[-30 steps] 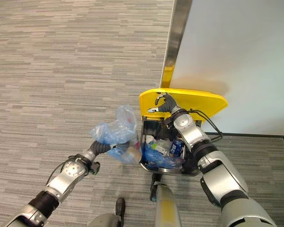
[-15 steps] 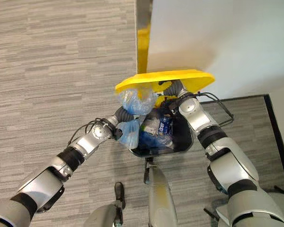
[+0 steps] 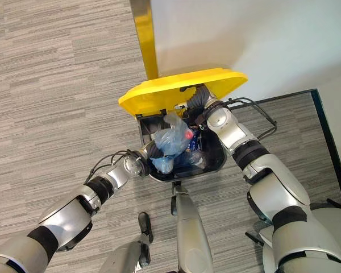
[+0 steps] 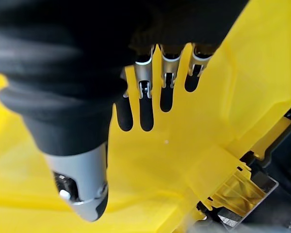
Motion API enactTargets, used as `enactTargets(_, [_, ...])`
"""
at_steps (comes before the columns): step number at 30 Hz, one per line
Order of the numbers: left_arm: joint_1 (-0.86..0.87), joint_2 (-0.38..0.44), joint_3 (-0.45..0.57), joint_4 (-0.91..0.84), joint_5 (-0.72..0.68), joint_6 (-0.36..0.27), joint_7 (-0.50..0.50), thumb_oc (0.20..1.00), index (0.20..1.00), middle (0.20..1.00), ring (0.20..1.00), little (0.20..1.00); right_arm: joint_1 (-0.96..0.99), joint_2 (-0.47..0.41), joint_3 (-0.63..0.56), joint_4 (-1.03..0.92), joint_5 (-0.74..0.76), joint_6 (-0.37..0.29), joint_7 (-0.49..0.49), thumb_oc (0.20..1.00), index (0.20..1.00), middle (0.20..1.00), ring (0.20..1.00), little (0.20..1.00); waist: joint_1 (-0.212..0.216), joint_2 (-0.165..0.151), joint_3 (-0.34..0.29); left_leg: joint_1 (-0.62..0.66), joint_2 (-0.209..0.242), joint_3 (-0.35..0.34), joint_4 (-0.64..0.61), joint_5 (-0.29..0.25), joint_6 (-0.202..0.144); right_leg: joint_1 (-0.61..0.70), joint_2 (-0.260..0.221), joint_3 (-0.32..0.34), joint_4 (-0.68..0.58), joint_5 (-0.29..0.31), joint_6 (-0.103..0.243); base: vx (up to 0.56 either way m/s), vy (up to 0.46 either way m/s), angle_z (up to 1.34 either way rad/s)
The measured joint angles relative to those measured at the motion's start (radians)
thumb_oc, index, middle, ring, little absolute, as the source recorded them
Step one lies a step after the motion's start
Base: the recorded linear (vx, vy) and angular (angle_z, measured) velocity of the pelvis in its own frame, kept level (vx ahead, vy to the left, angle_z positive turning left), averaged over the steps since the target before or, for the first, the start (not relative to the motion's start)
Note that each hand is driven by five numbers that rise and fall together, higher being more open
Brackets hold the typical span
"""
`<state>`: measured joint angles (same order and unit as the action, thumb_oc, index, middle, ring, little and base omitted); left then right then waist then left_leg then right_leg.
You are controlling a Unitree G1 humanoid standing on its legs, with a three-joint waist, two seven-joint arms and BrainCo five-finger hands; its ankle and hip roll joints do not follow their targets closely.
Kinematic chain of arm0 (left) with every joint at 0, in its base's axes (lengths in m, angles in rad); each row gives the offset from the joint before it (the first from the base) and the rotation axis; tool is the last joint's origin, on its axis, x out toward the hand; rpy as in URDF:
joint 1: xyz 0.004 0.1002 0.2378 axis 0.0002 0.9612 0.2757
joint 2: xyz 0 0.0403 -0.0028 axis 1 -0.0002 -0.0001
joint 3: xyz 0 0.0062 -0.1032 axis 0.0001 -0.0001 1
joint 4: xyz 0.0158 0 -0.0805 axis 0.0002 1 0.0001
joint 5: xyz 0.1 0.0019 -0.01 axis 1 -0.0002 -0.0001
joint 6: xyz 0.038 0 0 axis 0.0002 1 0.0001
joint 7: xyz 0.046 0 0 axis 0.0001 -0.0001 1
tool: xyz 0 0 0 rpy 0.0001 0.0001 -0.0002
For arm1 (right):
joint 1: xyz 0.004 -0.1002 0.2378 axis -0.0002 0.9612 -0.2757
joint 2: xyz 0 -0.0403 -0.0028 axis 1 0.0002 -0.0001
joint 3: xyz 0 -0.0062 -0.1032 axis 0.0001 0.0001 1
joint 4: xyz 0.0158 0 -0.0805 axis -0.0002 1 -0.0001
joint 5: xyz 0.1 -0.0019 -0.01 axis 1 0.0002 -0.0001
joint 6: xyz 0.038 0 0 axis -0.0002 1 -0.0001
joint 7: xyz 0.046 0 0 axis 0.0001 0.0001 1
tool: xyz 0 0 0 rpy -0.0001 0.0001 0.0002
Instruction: Gather garbage on tea table into small bin, then transfer packed bag to large trash can.
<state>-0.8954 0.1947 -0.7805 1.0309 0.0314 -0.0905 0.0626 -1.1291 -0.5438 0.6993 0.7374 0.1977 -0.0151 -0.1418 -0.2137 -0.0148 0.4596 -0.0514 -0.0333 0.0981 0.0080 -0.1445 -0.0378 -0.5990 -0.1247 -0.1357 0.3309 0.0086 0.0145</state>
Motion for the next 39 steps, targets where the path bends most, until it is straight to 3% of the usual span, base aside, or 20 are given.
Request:
enactTargets(1, [0.0,0.002,0.001,0.012,0.019,0.001,0.007,0.906,0.906,0.906,0.906,0.906,0.0,0.0,0.0,0.0,0.0,0.0,-0.002,1.0,1.0,1.0,1.0,1.0,-0.001,0.004,0.002,-0.001,0.0,0.002,0.0,0.0,0.0,0.0,0.001,0.001,-0.004,0.002,0.0,0.0,-0.012,-0.04])
enactTargets(2, [-0.001,0.001,0.007,0.021,0.032,0.002,0.013,1.0,1.0,1.0,1.0,1.0,0.0,0.0,0.0,-0.001,0.0,-0.001,-0.003,1.0,1.0,1.0,1.0,1.0,-0.002,0.006,0.005,-0.001,0.0,0.003,0.0,0.0,0.0,0.0,0.001,0.002,-0.004,0.003,0.001,0.0,-0.01,-0.04])
enactTargets(9, [0.007,0.038,0.041,0.022,0.079,0.017,0.026,1.0,1.0,1.0,1.0,1.0,0.0,0.0,-0.001,-0.04,0.0,-0.003,-0.01,1.0,1.0,1.0,1.0,1.0,0.001,0.008,0.007,-0.002,0.002,0.021,-0.005,0.0,0.0,-0.009,0.009,0.009,-0.005,0.006,0.002,0.0,-0.014,-0.05])
enactTargets(13, [0.093,0.134,0.123,-0.224,0.062,0.01,0.023,1.0,1.0,1.0,1.0,1.0,0.043,-0.023,-0.015,-0.111,0.0,-0.006,-0.008,1.0,1.0,1.0,1.0,1.0,0.007,0.008,0.007,0.02,0.006,0.024,-0.01,0.001,0.001,0.01,0.013,0.008,-0.005,0.008,-0.002,-0.01,-0.004,-0.02])
enactTargets(15, [0.15,0.174,0.196,-0.335,0.014,-0.012,0.017,1.0,1.0,1.0,1.0,1.0,0.131,-0.071,-0.056,-0.177,-0.003,-0.009,0.002,1.0,1.0,1.0,1.0,1.0,0.03,0.006,0.005,0.065,0.005,0.021,-0.014,0.003,0.004,0.059,0.009,0.003,-0.008,0.008,-0.002,-0.06,-0.023,0.12])
enactTargets(17, [0.279,0.226,0.273,-0.49,-0.021,-0.034,0.006,1.0,1.0,1.0,1.0,1.0,0.274,-0.094,-0.176,-0.283,-0.022,-0.021,0.014,1.0,1.0,1.0,1.0,1.0,0.055,0.003,0.0,0.074,0.007,0.01,-0.012,0.008,0.005,0.079,0.003,-0.011,-0.013,0.01,0.0,-0.08,-0.011,0.23])
enactTargets(19, [0.536,0.272,0.469,-0.657,-0.116,-0.066,-0.02,1.0,1.0,1.0,1.0,1.0,0.521,-0.147,-0.296,-0.405,-0.064,-0.023,0.041,1.0,1.0,1.0,1.0,1.0,0.095,-0.001,-0.01,0.118,0.017,-0.008,0.006,0.007,0.003,0.151,-0.002,-0.045,-0.021,0.007,-0.004,-0.11,0.039,0.34])
enactTargets(22, [0.692,0.296,0.588,-0.619,-0.162,-0.067,-0.043,1.0,1.0,1.0,1.0,1.0,0.679,-0.105,-0.417,-0.455,-0.103,-0.024,0.068,1.0,1.0,1.0,1.0,1.0,0.122,-0.016,-0.04,0.146,0.01,-0.013,0.021,-0.003,0.007,0.189,-0.015,-0.051,-0.026,0.007,-0.003,-0.07,0.045,0.11])
enactTargets(26, [0.852,0.326,0.657,-0.546,-0.182,-0.047,-0.074,1.0,1.0,1.0,1.0,1.0,0.847,-0.018,-0.484,-0.468,-0.14,-0.024,0.109,1.0,1.0,1.0,1.0,1.0,0.14,-0.065,-0.122,0.139,-0.019,-0.031,0.11,-0.033,0.028,0.246,-0.041,-0.056,-0.073,0.023,0.055,-0.11,0.08,0.1])
enactTargets(30, [0.944,0.322,0.72,-0.54,-0.191,-0.04,-0.095,1.0,1.0,1.0,1.0,1.0,0.95,0.024,-0.498,-0.469,-0.161,-0.028,0.139,1.0,1.0,1.0,1.0,1.0,0.152,-0.106,-0.169,0.134,-0.038,-0.022,0.155,-0.046,0.045,0.292,-0.06,-0.064,-0.146,0.079,0.088,-0.12,0.101,-0.09])
enactTargets(31, [0.971,0.323,0.743,-0.514,-0.191,-0.037,-0.095,1.0,1.0,1.0,1.0,1.0,0.985,0.04,-0.515,-0.453,-0.161,-0.028,0.146,1.0,1.0,1.0,1.0,1.0,0.153,-0.123,-0.182,0.138,-0.053,-0.006,0.169,-0.049,0.052,0.318,-0.076,-0.072,-0.195,0.121,0.1,-0.18,0.15,-0.14])
enactTargets(34, [0.995,0.32,0.753,-0.49,-0.19,-0.028,-0.1,1.0,1.0,1.0,1.0,1.0,1.019,0.052,-0.528,-0.388,-0.181,-0.025,0.156,1.0,1.0,1.0,1.0,1.0,0.149,-0.13,-0.19,0.118,-0.079,0.019,0.224,-0.054,0.086,0.35,-0.1,-0.085,-0.255,0.118,0.113,-0.21,0.112,-0.12])
enactTargets(35, [1.001,0.318,0.754,-0.494,-0.19,-0.028,-0.1,1.0,1.0,1.0,1.0,1.0,1.032,0.055,-0.53,-0.38,-0.183,-0.02,0.157,1.0,1.0,1.0,1.0,1.0,0.149,-0.123,-0.189,0.115,-0.076,0.026,0.226,-0.05,0.094,0.346,-0.108,-0.089,-0.245,0.089,0.151,-0.22,0.097,-0.24])
enactTargets(36, [1.003,0.316,0.751,-0.493,-0.19,-0.027,-0.101,1.0,1.0,1.0,1.0,1.0,1.049,0.059,-0.538,-0.378,-0.183,-0.022,0.16,1.0,1.0,1.0,1.0,1.0,0.15,-0.098,-0.186,0.091,-0.061,0.035,0.229,-0.046,0.124,0.335,-0.108,-0.097,-0.222,0.061,0.169,-0.19,0.086,-0.21])
enactTargets(38, [1.003,0.299,0.753,-0.494,-0.19,-0.026,-0.101,1.0,1.0,1.0,1.0,1.0,1.071,0.06,-0.553,-0.366,-0.184,-0.022,0.167,1.0,1.0,1.0,1.0,1.0,0.155,-0.067,-0.187,0.06,-0.035,0.049,0.228,-0.032,0.139,0.24,-0.102,-0.078,0.006,0.033,0.161,-0.14,0.054,-0.19])
enactTargets(39, [1.012,0.294,0.755,-0.495,-0.187,-0.021,-0.103,1.0,1.0,1.0,1.0,1.0,1.11,0.063,-0.567,-0.359,-0.184,-0.022,0.168,1.0,1.0,1.0,1.0,1.0,0.165,-0.043,-0.189,0.055,-0.02,0.053,0.207,-0.004,0.144,0.177,-0.098,-0.021,0.286,-0.037,0.146,-0.08,-0.006,-0.24])
